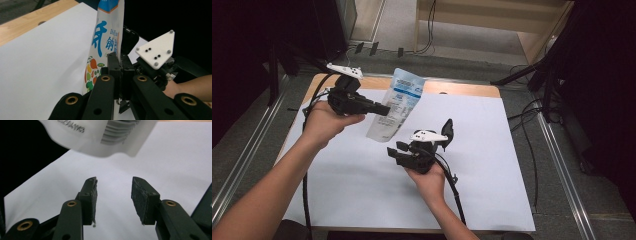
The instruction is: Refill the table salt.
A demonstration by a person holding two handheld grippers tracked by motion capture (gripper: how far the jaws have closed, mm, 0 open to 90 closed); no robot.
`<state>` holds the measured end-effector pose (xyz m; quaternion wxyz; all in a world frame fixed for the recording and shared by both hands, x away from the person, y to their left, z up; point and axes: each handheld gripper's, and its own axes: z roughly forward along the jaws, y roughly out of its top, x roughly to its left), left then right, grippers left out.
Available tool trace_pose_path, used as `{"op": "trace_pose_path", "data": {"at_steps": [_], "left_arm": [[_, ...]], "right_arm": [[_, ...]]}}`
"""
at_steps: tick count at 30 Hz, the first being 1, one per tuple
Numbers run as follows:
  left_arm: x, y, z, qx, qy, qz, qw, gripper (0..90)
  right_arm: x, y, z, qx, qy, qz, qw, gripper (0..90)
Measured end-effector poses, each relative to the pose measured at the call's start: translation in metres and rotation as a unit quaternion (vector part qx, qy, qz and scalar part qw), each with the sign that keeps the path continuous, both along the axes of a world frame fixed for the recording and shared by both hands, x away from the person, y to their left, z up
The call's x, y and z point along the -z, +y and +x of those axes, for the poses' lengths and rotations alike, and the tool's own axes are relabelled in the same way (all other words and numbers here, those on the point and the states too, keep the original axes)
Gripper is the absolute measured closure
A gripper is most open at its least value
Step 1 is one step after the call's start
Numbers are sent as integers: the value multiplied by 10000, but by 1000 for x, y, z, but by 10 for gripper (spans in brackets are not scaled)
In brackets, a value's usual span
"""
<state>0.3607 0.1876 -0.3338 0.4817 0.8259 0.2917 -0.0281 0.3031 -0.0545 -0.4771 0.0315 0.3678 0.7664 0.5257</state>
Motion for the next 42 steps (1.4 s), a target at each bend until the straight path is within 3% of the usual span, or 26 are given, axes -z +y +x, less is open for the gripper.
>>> {"op": "trace_pose_path", "data": {"at_steps": [5,9,12,17,26,29,31,34,37,42], "left_arm": [[5,17,0,-239,-4,127,9996,900],[18,26,4,-448,14,431,9981,900],[25,30,7,-526,67,537,9971,900],[44,38,26,-772,252,630,9947,900],[67,39,54,-995,279,633,9926,900],[81,38,61,-1044,287,737,9914,900],[87,39,62,-1080,330,728,9909,900],[91,45,61,-1116,374,535,9916,900],[90,47,59,-1150,362,552,9912,900],[90,49,45,-966,306,637,9928,900]], "right_arm": [[-8,-10,-6,-133,-87,-78,9998,565],[-12,-19,-8,-224,-87,-81,9997,565],[-11,-26,-10,-290,-72,-157,9994,565],[-10,-39,-14,-323,-102,-153,9993,565],[-13,-54,-16,-319,-33,-66,9995,562],[-13,-64,-15,-247,-43,-40,9997,563],[-12,-68,-14,-190,-41,-97,9998,564],[-10,-73,-13,-148,-11,-106,9998,565],[-10,-75,-14,-141,-45,-122,9998,565],[-11,-81,-15,-99,-86,-142,9998,563]]}}
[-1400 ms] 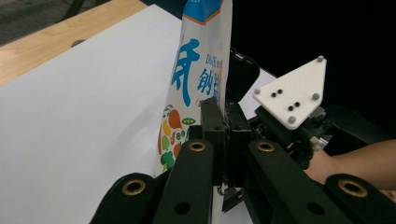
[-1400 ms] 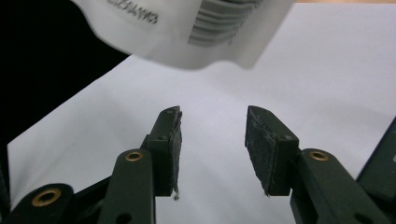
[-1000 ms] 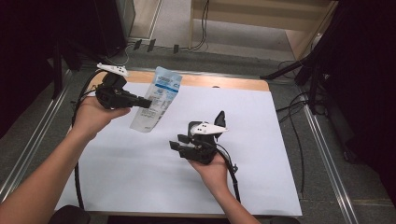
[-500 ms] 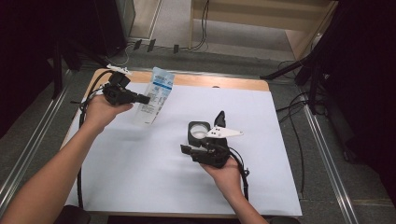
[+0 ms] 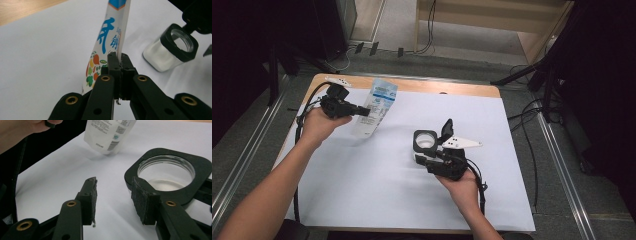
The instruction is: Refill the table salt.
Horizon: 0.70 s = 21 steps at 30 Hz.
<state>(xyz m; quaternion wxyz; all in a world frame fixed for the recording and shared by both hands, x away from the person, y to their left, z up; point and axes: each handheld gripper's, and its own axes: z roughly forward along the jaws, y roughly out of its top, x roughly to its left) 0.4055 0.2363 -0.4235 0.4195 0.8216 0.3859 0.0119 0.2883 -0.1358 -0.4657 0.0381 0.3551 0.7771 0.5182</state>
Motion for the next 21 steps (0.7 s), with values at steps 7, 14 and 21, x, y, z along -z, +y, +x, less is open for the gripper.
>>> {"op": "trace_pose_path", "data": {"at_steps": [7,14,21], "left_arm": [[3,7,-15,-35,-25,110,9999,900],[13,22,-24,-210,14,-25,9998,900],[23,33,-33,-338,92,-38,9994,900]], "right_arm": [[0,-9,-1,56,13,-44,10000,562],[-1,-19,-7,104,15,-19,9999,562],[1,-22,-8,160,-40,-171,9997,562]]}}
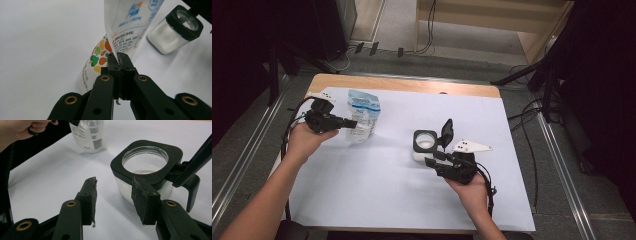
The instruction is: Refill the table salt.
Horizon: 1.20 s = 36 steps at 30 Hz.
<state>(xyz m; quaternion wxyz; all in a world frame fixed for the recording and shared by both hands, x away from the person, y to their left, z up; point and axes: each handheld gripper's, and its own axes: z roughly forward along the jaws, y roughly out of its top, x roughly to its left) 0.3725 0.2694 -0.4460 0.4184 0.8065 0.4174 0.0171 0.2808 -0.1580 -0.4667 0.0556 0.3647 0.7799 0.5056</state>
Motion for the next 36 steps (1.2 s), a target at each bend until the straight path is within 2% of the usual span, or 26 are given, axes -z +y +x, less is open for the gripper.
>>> {"op": "trace_pose_path", "data": {"at_steps": [2,4,7,10,12,15,16,18,22,24,27,29,32,34,36], "left_arm": [[5,5,-5,-42,35,52,10000,900],[7,9,-6,-74,78,-61,9999,900],[9,13,-8,-138,104,-92,9998,900],[9,13,-11,-183,16,-63,9998,898],[10,13,-13,-182,26,-142,9997,895],[10,14,-13,-175,12,-112,9998,881],[10,15,-13,-192,-38,-94,9998,878],[9,17,-14,-225,22,-148,9996,867],[9,16,-16,-199,-22,-182,9996,840],[7,16,-17,-178,-60,-262,9995,824],[5,15,-19,-193,-109,-303,9993,750],[2,15,-22,-227,-139,-166,9995,661],[-1,15,-25,-133,-167,-198,9996,585],[-2,15,-28,-137,-203,-262,9994,549],[-1,14,-30,-102,-173,-289,9994,515]], "right_arm": [[1,0,1,-4,28,-13,10000,562],[2,0,2,0,32,-30,10000,563],[4,0,4,24,70,-67,10000,563],[4,-2,6,50,83,-58,9999,565],[4,-3,7,75,99,-54,9999,572],[4,-4,8,56,133,-21,9999,588],[4,-5,8,31,118,-21,9999,612],[3,-7,8,49,125,-40,9999,629],[3,-10,10,73,129,-33,9999,664],[2,-14,11,97,233,16,9997,703],[1,-16,12,109,253,-9,9996,732],[0,-21,14,173,329,44,9993,770],[1,-24,13,168,439,4,9989,816],[1,-24,13,184,436,-51,9989,830],[1,-27,14,206,393,-92,9990,888]]}}
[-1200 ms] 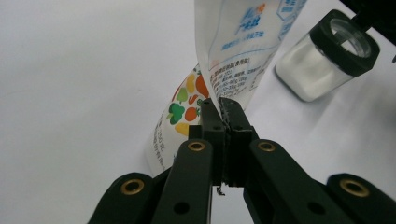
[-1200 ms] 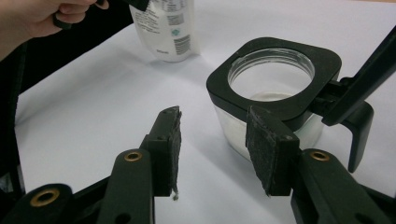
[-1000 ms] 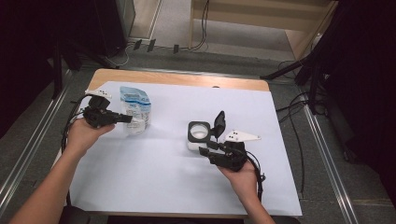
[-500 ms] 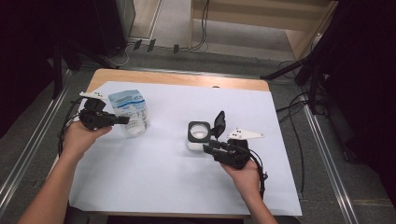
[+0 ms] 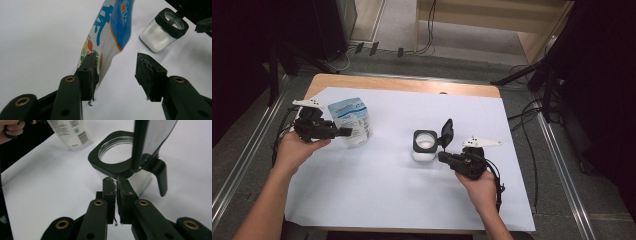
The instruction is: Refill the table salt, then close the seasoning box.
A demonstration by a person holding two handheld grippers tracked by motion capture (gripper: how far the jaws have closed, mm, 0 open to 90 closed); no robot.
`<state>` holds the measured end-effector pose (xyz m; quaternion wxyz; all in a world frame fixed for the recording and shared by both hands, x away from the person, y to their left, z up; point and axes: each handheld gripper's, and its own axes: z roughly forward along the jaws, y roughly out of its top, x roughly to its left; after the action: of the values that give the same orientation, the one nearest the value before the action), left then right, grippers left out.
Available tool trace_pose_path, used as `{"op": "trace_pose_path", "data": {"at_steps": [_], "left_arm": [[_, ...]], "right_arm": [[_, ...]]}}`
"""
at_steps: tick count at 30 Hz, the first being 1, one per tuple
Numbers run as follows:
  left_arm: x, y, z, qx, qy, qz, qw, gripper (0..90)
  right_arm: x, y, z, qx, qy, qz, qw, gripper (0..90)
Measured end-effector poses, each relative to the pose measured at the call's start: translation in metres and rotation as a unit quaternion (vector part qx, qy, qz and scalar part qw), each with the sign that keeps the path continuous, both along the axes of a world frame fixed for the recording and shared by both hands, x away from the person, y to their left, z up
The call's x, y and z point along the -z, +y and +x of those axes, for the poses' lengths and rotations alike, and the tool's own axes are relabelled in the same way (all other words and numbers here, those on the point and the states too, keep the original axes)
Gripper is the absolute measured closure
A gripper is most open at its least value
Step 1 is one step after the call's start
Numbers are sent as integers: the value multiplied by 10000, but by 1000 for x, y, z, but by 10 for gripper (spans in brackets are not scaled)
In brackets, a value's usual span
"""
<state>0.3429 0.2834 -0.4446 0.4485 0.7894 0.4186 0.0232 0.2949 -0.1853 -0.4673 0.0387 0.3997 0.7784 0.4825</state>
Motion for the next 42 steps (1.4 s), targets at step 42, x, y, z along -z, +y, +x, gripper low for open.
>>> {"op": "trace_pose_path", "data": {"at_steps": [42], "left_arm": [[21,11,-27,-89,156,12,9998,438]], "right_arm": [[-19,-25,71,425,23,254,9988,900]]}}
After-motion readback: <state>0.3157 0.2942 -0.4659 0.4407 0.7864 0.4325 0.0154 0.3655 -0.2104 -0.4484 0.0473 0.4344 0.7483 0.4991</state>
